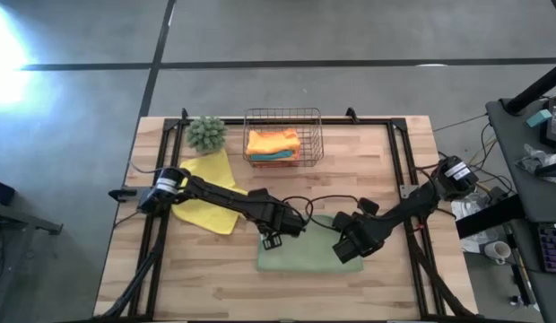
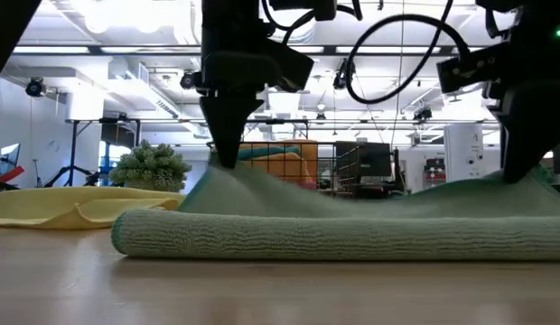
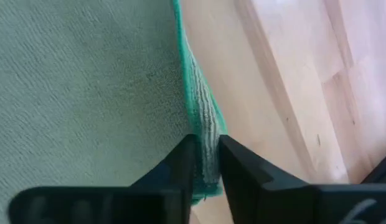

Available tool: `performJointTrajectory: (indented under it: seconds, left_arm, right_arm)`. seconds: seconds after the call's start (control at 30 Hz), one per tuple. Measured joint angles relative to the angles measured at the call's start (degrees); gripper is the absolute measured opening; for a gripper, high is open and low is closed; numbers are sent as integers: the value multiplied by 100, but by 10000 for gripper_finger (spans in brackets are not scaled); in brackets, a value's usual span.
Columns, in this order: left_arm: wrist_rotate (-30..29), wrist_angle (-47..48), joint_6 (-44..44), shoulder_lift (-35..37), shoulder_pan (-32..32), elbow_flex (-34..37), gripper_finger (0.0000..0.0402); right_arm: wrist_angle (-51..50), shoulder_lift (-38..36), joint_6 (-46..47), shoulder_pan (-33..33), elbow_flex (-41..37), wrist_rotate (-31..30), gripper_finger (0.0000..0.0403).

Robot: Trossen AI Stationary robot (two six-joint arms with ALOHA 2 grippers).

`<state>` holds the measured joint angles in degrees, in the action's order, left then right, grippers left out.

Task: Fold microfiber towels
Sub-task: Fold the light green microfiber towel

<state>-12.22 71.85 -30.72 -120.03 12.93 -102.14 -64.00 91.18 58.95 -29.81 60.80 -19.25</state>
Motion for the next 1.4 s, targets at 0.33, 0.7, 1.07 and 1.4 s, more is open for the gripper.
performJointTrajectory:
  seconds: [0.33,0.7,1.07,1.4]
  left_arm:
    - [89,1066,-27,271,-66,-156,123]
    - [-313,-254,-39,1339,-44,-108,129]
    - [382,-3792,212,1294,-68,1314,129]
    - [851,-5670,-614,1039,-125,2878,129]
  right_arm:
    - [-621,-729,-84,-30,128,-80,123]
    - [-540,-1992,-58,37,-85,-780,126]
    - [288,-1985,-261,248,-729,-124,128]
    - [328,-1894,-147,286,-752,213,129]
